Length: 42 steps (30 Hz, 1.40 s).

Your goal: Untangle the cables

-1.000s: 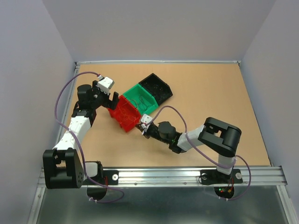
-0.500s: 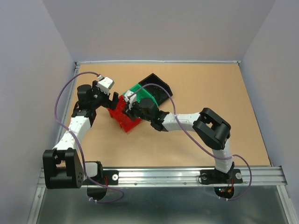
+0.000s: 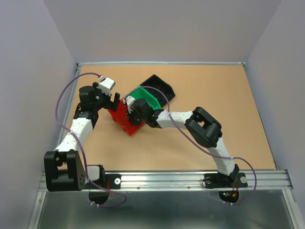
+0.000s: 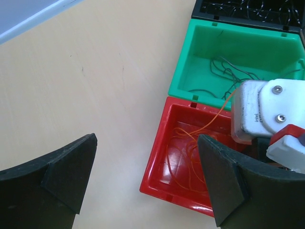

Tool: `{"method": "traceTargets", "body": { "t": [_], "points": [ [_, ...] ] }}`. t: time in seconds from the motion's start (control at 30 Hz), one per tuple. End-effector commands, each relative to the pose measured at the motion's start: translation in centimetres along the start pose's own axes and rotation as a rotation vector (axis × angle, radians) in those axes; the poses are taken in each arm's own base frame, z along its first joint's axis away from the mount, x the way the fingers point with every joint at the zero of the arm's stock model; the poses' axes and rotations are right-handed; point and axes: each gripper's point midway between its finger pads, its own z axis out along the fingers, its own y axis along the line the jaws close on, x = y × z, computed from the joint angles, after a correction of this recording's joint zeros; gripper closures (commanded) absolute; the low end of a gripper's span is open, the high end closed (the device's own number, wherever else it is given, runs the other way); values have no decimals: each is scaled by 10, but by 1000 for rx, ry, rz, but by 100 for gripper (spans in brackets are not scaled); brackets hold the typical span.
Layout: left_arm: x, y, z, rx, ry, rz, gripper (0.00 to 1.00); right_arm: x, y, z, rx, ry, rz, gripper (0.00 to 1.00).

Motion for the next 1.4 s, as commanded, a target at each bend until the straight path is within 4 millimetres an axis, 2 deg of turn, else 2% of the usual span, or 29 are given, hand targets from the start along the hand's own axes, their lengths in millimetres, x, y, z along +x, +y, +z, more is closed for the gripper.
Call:
{"method": "traceTargets", "body": {
  "t": [0.0, 0.07, 0.1, 0.13, 0.17, 0.2, 0.23, 0.3, 0.33, 0.5, 0.63, 0.67, 0.73, 0.9, 1.0, 1.1, 1.37],
  "points": [
    [-30, 16, -2, -73, -71, 6, 1, -2, -6, -7, 67, 41, 21, 94],
    [-31, 17, -5, -85, -78, 2, 1, -6, -15, -13, 122, 28, 18, 91],
    [-32, 18, -6, -95, -84, 4, 1, -16, -20, -20, 152, 6, 14, 87],
    [-33, 19, -6, -99, -86, 5, 1, -14, -20, -20, 153, 12, 11, 87],
    [-34, 18, -6, -98, -89, 6, 1, -27, -24, -30, 177, -17, 10, 86],
    [-35, 20, -7, -103, -91, 2, 1, -29, -25, -34, 183, -38, 14, 78],
    [-34, 21, -6, -107, -89, 1, 1, -44, -21, -44, 169, -81, 12, 72],
    [-33, 22, -5, -112, -83, -1, 1, -51, -21, -49, 168, -112, 12, 64],
    [-29, 31, -7, -136, -76, -11, 1, -55, -23, -52, 186, -123, 12, 64],
    [-28, 38, -8, -148, -74, -28, 1, -67, -32, -63, 239, -152, 11, 64],
    [-28, 37, -8, -139, -78, -25, 1, -82, -14, -77, 151, -202, 3, 62],
    [-28, 36, -8, -136, -78, -26, 1, -83, -15, -81, 154, -213, 4, 62],
    [-28, 34, -8, -124, -79, -24, 1, -99, -18, -94, 180, -271, 15, 60],
    [-28, 30, -8, -101, -83, -18, 1, -102, -45, -105, 259, -300, 47, 53],
    [-28, 27, -7, -86, -84, -14, 1, -101, -54, -107, 274, -305, 55, 47],
    [-28, 24, -6, -67, -83, -11, 1, -101, -69, -111, 310, -314, 74, 46],
    [-27, 23, -5, -60, -78, -14, 1, -101, -91, -106, 354, -316, 100, 45]
  ]
}}
